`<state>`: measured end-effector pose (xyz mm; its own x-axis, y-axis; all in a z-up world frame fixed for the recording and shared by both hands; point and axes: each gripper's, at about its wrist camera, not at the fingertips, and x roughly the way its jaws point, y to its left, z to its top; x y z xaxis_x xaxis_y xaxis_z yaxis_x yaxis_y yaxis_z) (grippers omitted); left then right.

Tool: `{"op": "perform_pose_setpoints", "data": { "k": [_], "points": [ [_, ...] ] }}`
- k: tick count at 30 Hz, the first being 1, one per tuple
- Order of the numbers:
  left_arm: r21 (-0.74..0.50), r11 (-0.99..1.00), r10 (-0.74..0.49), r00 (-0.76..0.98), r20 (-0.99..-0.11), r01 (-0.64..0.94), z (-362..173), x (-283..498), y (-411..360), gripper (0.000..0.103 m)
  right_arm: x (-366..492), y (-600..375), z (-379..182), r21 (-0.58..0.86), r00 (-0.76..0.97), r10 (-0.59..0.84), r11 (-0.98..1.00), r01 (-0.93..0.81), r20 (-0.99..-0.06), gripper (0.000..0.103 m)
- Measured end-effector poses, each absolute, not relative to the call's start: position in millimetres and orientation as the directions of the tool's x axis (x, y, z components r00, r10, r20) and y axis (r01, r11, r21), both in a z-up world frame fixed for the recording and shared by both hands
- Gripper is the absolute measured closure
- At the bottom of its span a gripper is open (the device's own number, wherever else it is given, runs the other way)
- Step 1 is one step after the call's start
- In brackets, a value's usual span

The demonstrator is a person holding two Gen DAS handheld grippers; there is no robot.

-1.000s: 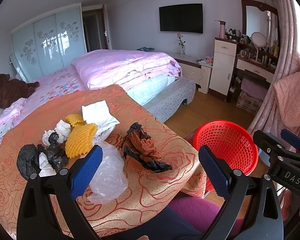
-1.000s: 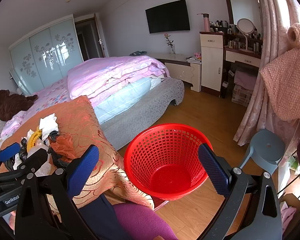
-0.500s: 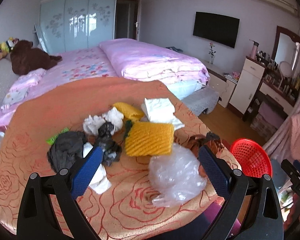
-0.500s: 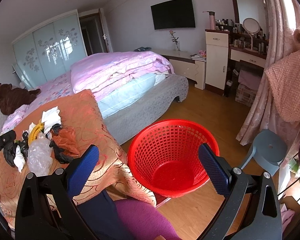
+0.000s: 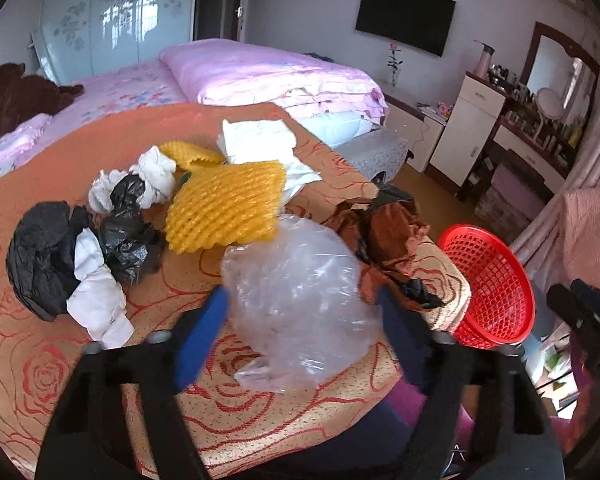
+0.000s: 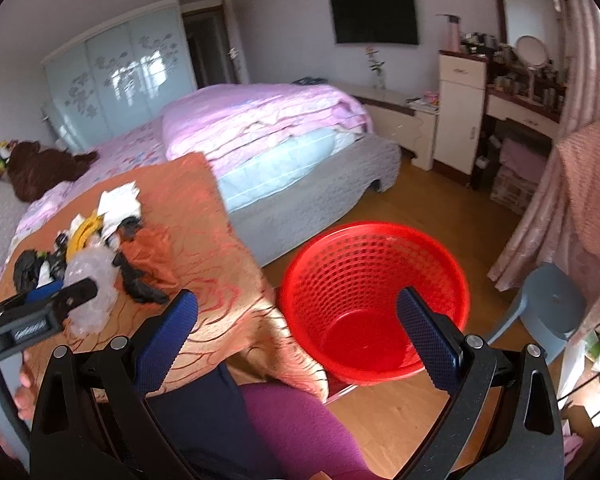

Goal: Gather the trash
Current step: 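Grasp the clear plastic bag with the left tool while the right tool grasps the brown cloth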

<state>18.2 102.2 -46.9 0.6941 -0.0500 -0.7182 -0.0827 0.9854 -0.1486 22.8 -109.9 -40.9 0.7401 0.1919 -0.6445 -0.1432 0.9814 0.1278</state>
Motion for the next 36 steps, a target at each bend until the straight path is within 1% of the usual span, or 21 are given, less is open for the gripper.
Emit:
{"op": "perform_pose_setpoints", "data": {
  "k": [2, 3, 4, 5, 6, 8, 13, 20, 22, 23, 24, 25, 27, 29, 30, 32, 33, 36],
  "points": [
    [-0.168, 0.982, -0.062, 0.692, -0.719, -0.087, -49.5, 19.3, 106.5, 0.05, 28.0, -103.5, -43.1, 0.143, 0.714, 0.235, 0.972, -0.187, -0.66, 0.007],
    [-0.173, 0.981, -0.064, 0.695, -0.716, -0.087, -50.3, 19.1, 108.0, 0.053, 30.1, -100.7, -43.7, 0.149, 0.705, 0.248, 0.968, -0.2, -0.665, 0.007],
    [-0.174, 0.981, -0.064, 0.697, -0.714, -0.087, -50.8, 19.5, 108.7, 0.06, 34.1, -97.1, -45.5, 0.159, 0.688, 0.269, 0.962, -0.22, -0.674, 0.007],
    [-0.175, 0.981, -0.065, 0.699, -0.712, -0.087, -50.1, 19.3, 109.8, 0.063, 35.6, -92.6, -46.9, 0.164, 0.679, 0.281, 0.959, -0.233, -0.678, 0.007],
    [-0.174, 0.981, -0.062, 0.703, -0.708, -0.089, -48.7, 17.8, 110.9, 0.064, 38.5, -89.7, -48.1, 0.169, 0.669, 0.294, 0.954, -0.247, -0.683, 0.007],
    [-0.169, 0.981, -0.053, 0.708, -0.704, -0.095, -45.8, 15.3, 113.6, 0.07, 47.2, -81.0, -50.8, 0.175, 0.645, 0.321, 0.943, -0.282, -0.694, 0.007],
    [-0.167, 0.98, -0.036, 0.729, -0.683, -0.108, -33.0, 6.4, 123.6, 0.073, 63.4, -50.9, -56.5, 0.17, 0.594, 0.385, 0.907, -0.386, -0.707, 0.007],
    [-0.191, 0.972, -0.02, 0.764, -0.645, -0.136, -13.0, -7.6, 141.9, 0.073, 70.1, -4.0, -58.3, 0.134, 0.566, 0.457, 0.844, -0.519, -0.686, 0.008],
    [-0.204, 0.967, -0.014, 0.771, -0.637, -0.151, -8.6, -10.3, 148.8, 0.073, 74.0, 4.0, -59.1, 0.11, 0.567, 0.45, 0.84, -0.532, -0.69, 0.014],
    [-0.208, 0.966, -0.011, 0.774, -0.633, -0.156, -6.8, -11.5, 151.9, 0.073, 75.7, 10.0, -60.3, 0.097, 0.564, 0.447, 0.834, -0.543, -0.694, 0.018],
    [-0.211, 0.964, -0.007, 0.778, -0.628, -0.162, -4.1, -12.7, 154.9, 0.073, 76.4, 13.8, -61.1, 0.087, 0.563, 0.446, 0.83, -0.55, -0.696, 0.024],
    [-0.215, 0.962, -0.003, 0.782, -0.623, -0.168, -1.5, -13.7, 157.4, 0.073, 77.7, 19.4, -62.8, 0.065, 0.564, 0.436, 0.827, -0.558, -0.701, 0.028],
    [-0.22, 0.959, 0.003, 0.788, -0.616, -0.176, 2.6, -14.6, 160.4, 0.073, 79.8, 23.8, -66.7, 0.049, 0.558, 0.425, 0.824, -0.565, -0.713, 0.046],
    [-0.219, 0.958, 0.015, 0.794, -0.607, -0.186, 6.5, -15.0, 163.5, 0.073, 83.5, 26.1, -69.3, 0.055, 0.546, 0.42, 0.826, -0.561, -0.725, 0.052],
    [-0.212, 0.957, 0.03, 0.799, -0.6, -0.196, 9.4, -15.8, 165.0, 0.073, 83.4, 26.3, -68.3, 0.052, 0.551, 0.421, 0.826, -0.562, -0.72, 0.058],
    [-0.205, 0.957, 0.047, 0.805, -0.592, -0.207, 11.3, -17.1, 164.7, 0.073, 81.8, 26.9, -65.1, 0.042, 0.559, 0.423, 0.822, -0.567, -0.713, 0.062],
    [-0.202, 0.956, 0.055, 0.807, -0.588, -0.212, 12.5, -17.3, 164.8, 0.073, 81.7, 26.4, -63.6, 0.047, 0.559, 0.426, 0.822, -0.568, -0.712, 0.069],
    [-0.2, 0.956, 0.062, 0.816, -0.575, -0.214, 16.5, -19.1, 164.8, 0.073, 82.4, 23.3, -59.2, 0.072, 0.553, 0.439, 0.824, -0.562, -0.709, 0.071]
  ]
}}
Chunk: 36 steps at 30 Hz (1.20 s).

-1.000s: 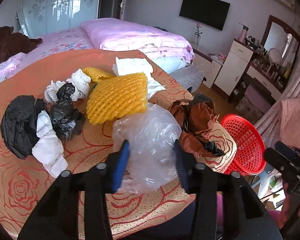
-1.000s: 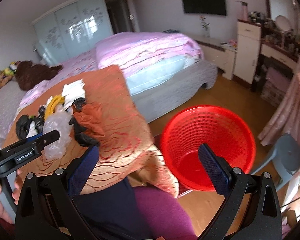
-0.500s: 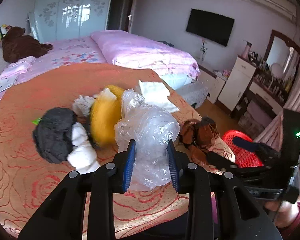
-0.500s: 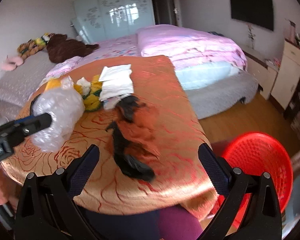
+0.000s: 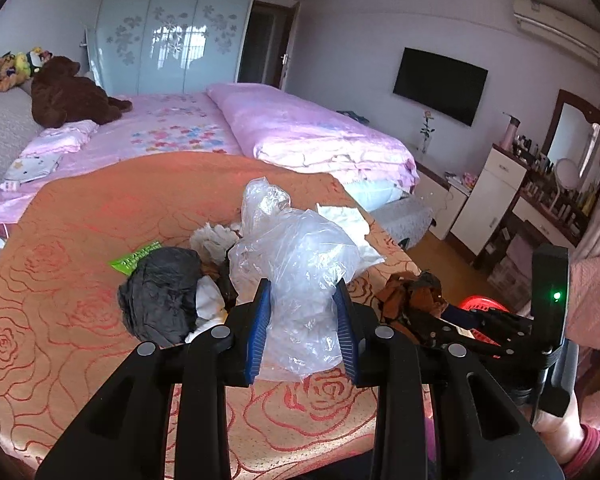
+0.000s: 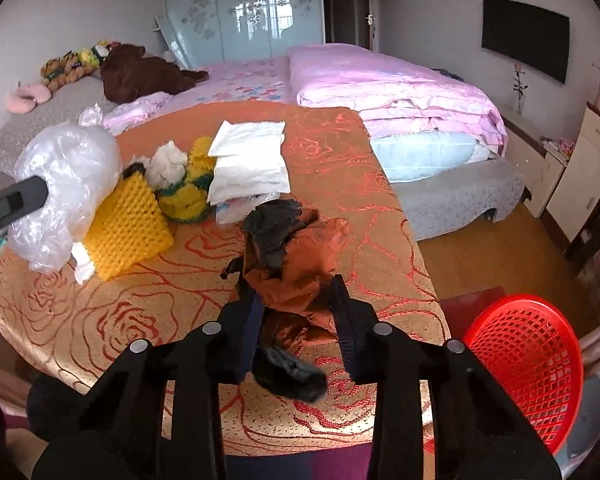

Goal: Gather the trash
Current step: 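Grasp the clear plastic bag with the left tool while the right tool grasps the brown cloth, then carry both items to the red wastebasket and open both tools to drop them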

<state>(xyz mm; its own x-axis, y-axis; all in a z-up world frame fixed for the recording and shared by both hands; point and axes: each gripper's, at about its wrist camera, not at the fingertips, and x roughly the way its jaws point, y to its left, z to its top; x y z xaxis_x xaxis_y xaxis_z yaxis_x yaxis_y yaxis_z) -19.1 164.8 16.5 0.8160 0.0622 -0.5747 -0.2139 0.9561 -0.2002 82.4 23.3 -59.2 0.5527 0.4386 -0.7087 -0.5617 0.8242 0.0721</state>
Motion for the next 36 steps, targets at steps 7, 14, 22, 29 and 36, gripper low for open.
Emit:
{"op": "perform_pose_setpoints", "data": {
  "k": [7, 14, 22, 29, 36],
  "points": [
    [-0.205, 0.962, 0.052, 0.857, -0.513, -0.181, 31.9, -30.2, 166.0, 0.073, 79.8, 10.7, -40.0, 0.118, 0.568, 0.475, 0.826, -0.551, -0.672, 0.078],
    [-0.203, 0.963, 0.059, 0.874, -0.482, -0.177, 42.7, -36.5, 171.3, 0.073, 79.4, -1.2, -27.0, 0.144, 0.585, 0.491, 0.83, -0.538, -0.645, 0.078],
    [-0.207, 0.971, 0.01, 0.885, -0.465, -0.12, 45.8, -30.0, 159.5, 0.073, 80.9, -33.9, -10.9, 0.139, 0.635, 0.46, 0.862, -0.488, -0.62, 0.078],
    [-0.184, 0.982, -0.056, 0.878, -0.476, -0.037, 44.9, -12.0, 128.8, 0.073, 91.3, -87.3, -5.1, 0.131, 0.695, 0.376, 0.916, -0.38, -0.612, 0.078],
    [-0.169, 0.982, -0.158, 0.844, -0.513, 0.081, 39.1, 21.7, 81.9, 0.073, 100.1, -135.0, -13.6, 0.107, 0.735, 0.261, 0.962, -0.25, -0.626, 0.078]
  ]
}}
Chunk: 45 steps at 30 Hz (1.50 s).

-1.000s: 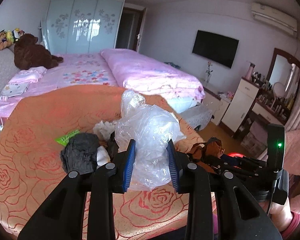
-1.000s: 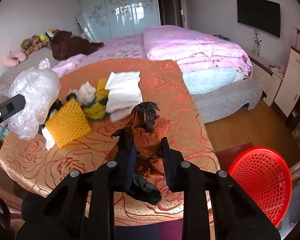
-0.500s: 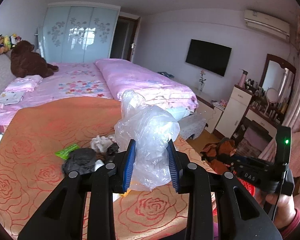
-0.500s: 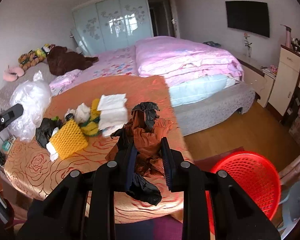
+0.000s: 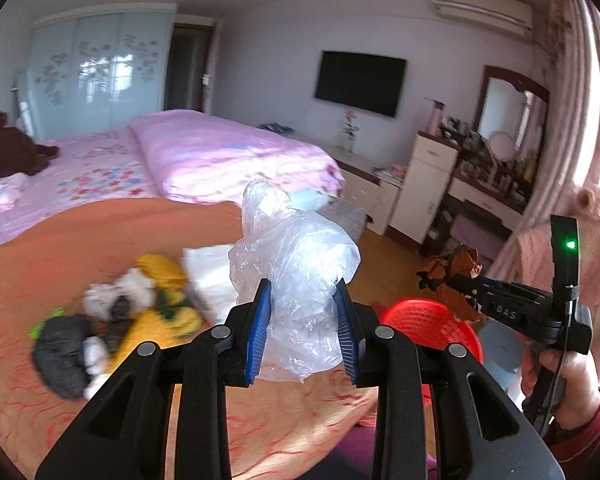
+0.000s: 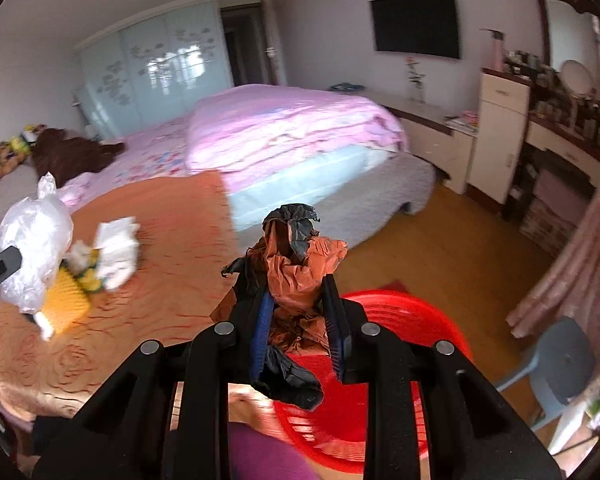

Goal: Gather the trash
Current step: 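Carry both items to the red wastebasket and open both tools to drop them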

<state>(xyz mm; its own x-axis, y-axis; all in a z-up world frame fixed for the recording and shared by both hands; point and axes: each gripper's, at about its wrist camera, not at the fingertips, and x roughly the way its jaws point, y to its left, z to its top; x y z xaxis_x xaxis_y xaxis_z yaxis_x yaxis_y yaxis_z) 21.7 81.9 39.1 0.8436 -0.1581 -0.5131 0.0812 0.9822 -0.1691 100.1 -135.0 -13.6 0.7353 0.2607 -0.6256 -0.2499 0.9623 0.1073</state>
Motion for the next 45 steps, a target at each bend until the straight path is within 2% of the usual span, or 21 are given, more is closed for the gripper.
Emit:
{"op": "perform_pose_setpoints", "data": {
  "k": [6, 16, 22, 28, 32, 36, 45],
  "points": [
    [-0.173, 0.964, -0.266, 0.774, -0.574, 0.203, 22.4, 57.9, 31.5, 0.073, 102.2, -165.1, -33.9, 0.098, 0.721, 0.189, 0.981, -0.167, -0.666, 0.078],
    [-0.13, 0.917, -0.357, 0.632, -0.688, 0.376, -23.7, 99.3, -46.3, 0.073, 115.0, -195.8, -70.5, 0.114, 0.651, 0.119, 0.992, -0.051, -0.75, 0.078],
    [-0.12, 0.909, -0.35, 0.573, -0.741, 0.399, -52.0, 114.9, -69.0, 0.073, 118.7, -204.6, -84.9, 0.112, 0.613, 0.089, 0.994, -0.002, -0.785, 0.077],
    [-0.098, 0.908, -0.334, 0.565, -0.754, 0.407, -59.5, 117.7, -78.8, 0.069, 118.8, -202.1, -88.9, 0.111, 0.6, 0.087, 0.994, 0.002, -0.795, 0.077],
    [-0.102, 0.912, -0.33, 0.56, -0.76, 0.398, -63.0, 120.7, -79.3, 0.057, 119.8, -202.7, -89.8, 0.117, 0.597, 0.089, 0.993, 0.007, -0.798, 0.073],
    [-0.096, 0.917, -0.319, 0.568, -0.759, 0.388, -63.6, 121.7, -79.1, 0.051, 120.2, -206.9, -88.8, 0.123, 0.606, 0.085, 0.992, 0.022, -0.791, 0.063],
    [-0.073, 0.944, -0.271, 0.63, -0.728, 0.323, -50.7, 114.2, -66.5, 0.032, 115.4, -207.1, -81.1, 0.132, 0.635, 0.087, 0.991, 0.022, -0.767, 0.055]
  ]
}}
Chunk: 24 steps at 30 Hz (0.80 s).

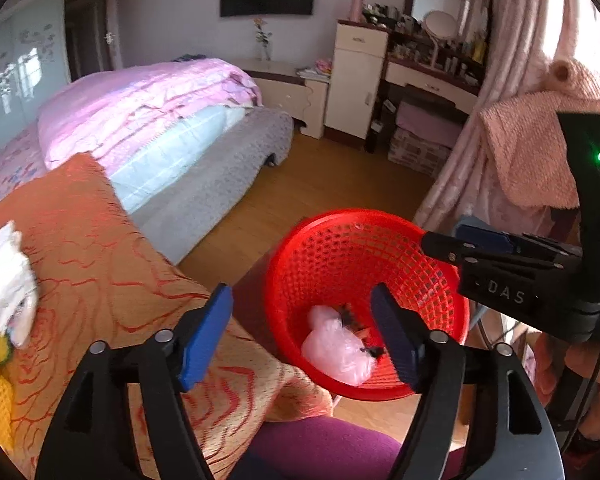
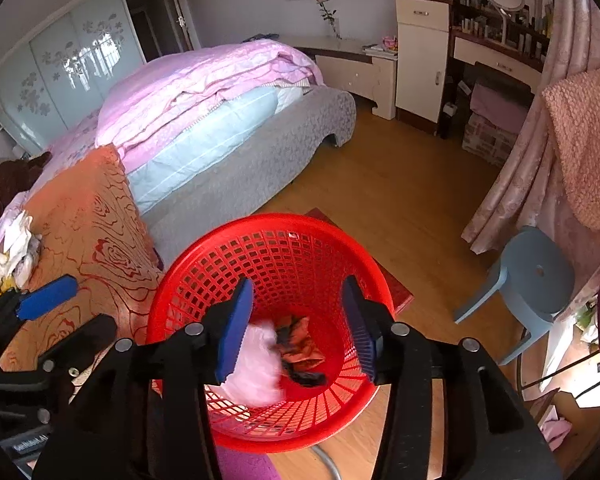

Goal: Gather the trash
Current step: 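Carry both items to the red wastebasket and open both tools to drop them, then move both tools back over the trash on the table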

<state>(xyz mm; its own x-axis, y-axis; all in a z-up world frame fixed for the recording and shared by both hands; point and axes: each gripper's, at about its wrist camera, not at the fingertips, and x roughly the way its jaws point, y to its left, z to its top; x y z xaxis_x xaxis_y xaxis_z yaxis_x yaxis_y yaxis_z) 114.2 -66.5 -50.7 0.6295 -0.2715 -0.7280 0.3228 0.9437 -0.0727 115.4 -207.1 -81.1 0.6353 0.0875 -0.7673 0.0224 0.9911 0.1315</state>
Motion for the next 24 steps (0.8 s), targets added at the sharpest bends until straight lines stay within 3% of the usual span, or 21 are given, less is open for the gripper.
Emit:
{"op": "perform_pose_setpoints", "data": {
  "k": [9, 24],
  "points": [
    [-0.037, 0.977, -0.18, 0.714, -0.677, 0.211, -27.9, 100.9, -37.2, 0.024, 100.3, -195.7, -59.2, 0.122, 0.727, 0.1, 0.992, -0.023, -0.679, 0.034],
    [0.03, 0.999, 0.041, 0.778, -0.627, -0.028, -6.4, 71.3, 38.0, 0.022, 76.5, -146.5, -37.9, 0.076, 0.79, 0.157, 0.987, -0.139, -0.593, 0.021]
  ]
}}
